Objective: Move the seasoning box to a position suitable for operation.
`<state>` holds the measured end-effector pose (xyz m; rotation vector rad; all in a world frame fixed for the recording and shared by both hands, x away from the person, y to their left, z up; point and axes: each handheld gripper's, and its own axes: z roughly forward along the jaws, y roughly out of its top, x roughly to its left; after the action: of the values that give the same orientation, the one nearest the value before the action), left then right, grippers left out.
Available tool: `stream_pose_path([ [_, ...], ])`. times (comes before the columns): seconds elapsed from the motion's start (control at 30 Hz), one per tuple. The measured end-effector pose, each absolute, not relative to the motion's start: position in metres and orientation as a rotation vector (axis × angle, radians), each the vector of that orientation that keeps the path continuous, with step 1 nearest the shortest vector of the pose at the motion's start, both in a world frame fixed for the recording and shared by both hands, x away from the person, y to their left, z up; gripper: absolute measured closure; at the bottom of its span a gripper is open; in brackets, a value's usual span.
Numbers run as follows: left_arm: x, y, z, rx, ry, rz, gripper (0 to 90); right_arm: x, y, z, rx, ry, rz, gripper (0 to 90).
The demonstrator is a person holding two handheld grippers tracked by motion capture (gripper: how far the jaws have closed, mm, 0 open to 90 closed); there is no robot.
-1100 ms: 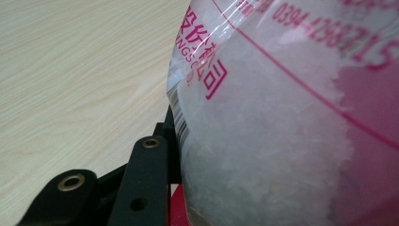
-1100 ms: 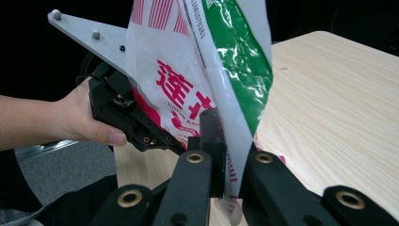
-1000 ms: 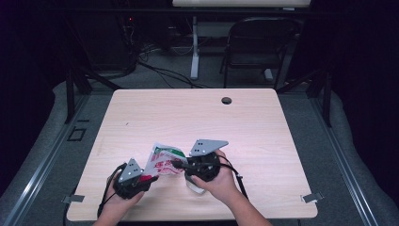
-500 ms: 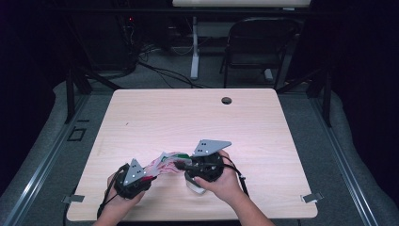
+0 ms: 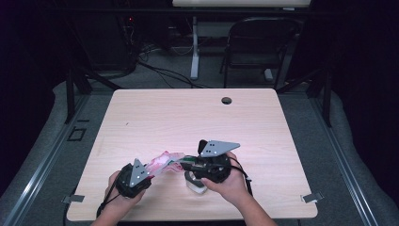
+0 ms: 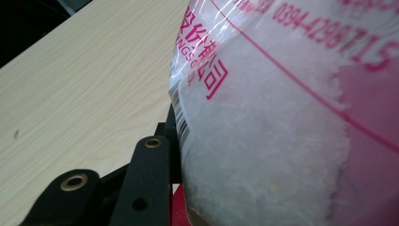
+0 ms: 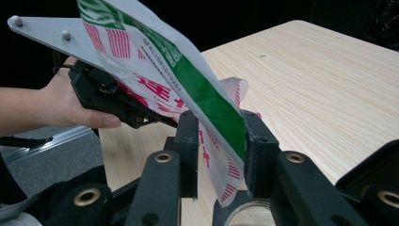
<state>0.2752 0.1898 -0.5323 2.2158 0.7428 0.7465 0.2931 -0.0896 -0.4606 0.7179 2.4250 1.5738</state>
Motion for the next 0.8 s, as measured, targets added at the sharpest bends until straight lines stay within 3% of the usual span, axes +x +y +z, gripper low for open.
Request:
stream_pose_path([
  [0.27,0.275,0.188,-0.531,2.240,0.726,0.807,68.4,0.291,-0.097,-0.459,0.721,2.405,1.552,63.9],
  [0.57,0.280,0.186,-0.533,2.261,0.725,0.831,68.5,0.285,-0.102,-0.452,0.698,2.354,1.573,45.1],
  [0.8,0.282,0.184,-0.535,2.281,0.724,0.868,68.6,0.284,-0.104,-0.450,0.696,2.338,1.570,45.0],
])
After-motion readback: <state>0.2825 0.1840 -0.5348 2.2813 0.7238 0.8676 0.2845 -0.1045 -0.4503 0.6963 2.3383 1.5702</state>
